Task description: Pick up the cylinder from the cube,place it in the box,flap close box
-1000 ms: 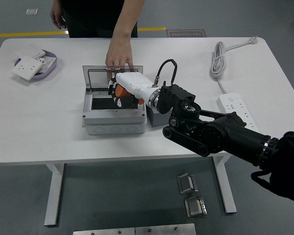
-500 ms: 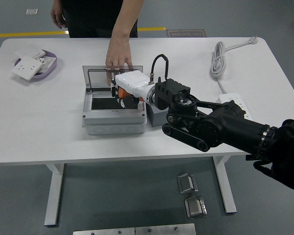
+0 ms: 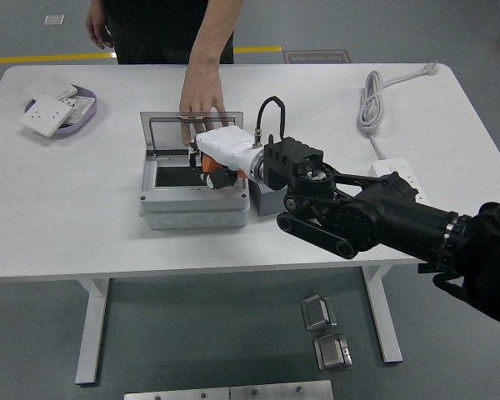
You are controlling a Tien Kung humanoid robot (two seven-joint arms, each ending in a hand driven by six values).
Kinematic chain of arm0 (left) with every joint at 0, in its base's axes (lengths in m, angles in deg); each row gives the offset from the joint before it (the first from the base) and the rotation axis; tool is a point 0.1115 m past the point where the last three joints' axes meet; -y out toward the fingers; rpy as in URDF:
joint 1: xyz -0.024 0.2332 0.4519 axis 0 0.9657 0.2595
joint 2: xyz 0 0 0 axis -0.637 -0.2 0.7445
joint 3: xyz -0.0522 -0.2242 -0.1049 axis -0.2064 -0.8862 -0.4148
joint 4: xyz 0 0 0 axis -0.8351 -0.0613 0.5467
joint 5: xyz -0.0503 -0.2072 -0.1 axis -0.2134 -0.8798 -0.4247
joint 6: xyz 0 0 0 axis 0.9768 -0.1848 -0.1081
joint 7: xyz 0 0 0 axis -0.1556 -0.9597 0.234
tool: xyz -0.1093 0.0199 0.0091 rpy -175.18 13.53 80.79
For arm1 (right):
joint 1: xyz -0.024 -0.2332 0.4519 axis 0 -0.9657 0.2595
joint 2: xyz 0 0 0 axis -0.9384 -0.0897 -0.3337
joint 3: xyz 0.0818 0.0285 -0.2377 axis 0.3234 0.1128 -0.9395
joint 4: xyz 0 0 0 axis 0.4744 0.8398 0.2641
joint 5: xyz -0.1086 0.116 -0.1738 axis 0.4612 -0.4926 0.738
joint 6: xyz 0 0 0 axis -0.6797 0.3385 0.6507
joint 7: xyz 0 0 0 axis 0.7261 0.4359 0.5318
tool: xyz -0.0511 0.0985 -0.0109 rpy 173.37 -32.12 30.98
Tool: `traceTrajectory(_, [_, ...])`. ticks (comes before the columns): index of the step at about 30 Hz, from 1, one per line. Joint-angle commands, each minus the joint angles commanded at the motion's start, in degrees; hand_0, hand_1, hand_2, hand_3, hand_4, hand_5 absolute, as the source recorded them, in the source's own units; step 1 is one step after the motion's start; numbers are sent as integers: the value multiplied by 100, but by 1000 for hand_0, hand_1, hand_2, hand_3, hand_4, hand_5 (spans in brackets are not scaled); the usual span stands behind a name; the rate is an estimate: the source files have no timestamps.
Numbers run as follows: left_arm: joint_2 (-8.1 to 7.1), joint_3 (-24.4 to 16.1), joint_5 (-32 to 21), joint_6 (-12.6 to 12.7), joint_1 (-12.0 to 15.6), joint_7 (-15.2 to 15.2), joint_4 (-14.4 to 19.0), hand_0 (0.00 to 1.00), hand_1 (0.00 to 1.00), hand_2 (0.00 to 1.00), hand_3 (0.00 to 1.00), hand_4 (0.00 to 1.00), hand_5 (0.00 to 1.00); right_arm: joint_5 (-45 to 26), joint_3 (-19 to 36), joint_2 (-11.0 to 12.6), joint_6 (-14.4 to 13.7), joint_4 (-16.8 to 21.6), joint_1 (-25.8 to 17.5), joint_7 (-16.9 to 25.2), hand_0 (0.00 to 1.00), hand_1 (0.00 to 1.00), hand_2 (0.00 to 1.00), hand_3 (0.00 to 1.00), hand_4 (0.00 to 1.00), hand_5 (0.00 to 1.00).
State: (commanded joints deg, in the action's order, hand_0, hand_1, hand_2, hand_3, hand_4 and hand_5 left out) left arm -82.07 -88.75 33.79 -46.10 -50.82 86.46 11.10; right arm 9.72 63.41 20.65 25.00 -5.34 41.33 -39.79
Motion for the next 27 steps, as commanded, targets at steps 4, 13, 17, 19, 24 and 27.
traceTrajectory(4, [1,10,1,-4,-7,10,0,562,593,553,575,622,311,66,18,0,26,-38,-7,4,444,585,579,631,172,2])
traceTrajectory(13, [4,21,19,-11,-21,19,0,562,593,553,574,621,310,181,11,0,46,-64,-25,-10,846,767,773,782,680,303])
traceTrajectory(17, [-2,21,30,-16,-33,26,0,562,593,553,574,621,311,191,-12,0,43,-74,-42,1,862,774,778,806,728,302])
traceTrajectory(19, [-1,30,31,-20,-41,33,0,562,593,553,574,621,311,198,-17,0,44,-71,-48,6,862,774,778,806,728,302])
traceTrajectory(24, [8,40,43,-25,-59,41,0,561,593,553,574,620,309,191,-14,0,40,-72,-59,23,872,774,780,814,766,311])
traceTrajectory(27, [15,41,55,-26,-64,46,0,561,593,553,574,620,309,150,7,0,21,-46,-73,41,872,774,780,814,766,311])
